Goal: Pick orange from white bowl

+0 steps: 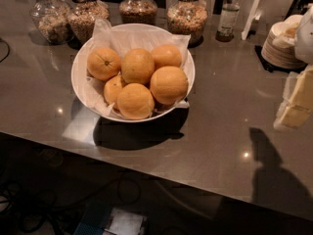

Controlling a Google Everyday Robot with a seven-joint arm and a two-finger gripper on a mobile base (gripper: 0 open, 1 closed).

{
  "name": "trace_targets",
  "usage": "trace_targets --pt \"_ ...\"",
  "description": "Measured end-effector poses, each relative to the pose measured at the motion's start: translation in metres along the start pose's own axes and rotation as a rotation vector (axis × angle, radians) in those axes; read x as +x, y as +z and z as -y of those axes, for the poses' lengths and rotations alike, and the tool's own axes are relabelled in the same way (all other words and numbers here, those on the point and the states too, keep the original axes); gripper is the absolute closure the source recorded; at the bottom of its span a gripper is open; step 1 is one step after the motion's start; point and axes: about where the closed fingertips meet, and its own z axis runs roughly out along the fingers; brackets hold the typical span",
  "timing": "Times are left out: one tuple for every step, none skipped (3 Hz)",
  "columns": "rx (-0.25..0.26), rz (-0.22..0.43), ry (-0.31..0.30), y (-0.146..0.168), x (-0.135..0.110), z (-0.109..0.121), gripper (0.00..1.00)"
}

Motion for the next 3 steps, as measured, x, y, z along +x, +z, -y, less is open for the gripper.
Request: trace_targets --pt "0.000 0.000 0.000 0.000 0.000 0.000 0.00" --pt "-0.019 0.077 -0.064 0.002 -0.028 -0.005 0.00" --pt "-0.064 0.227 -0.163 0.002 -0.077 -0.013 0.00"
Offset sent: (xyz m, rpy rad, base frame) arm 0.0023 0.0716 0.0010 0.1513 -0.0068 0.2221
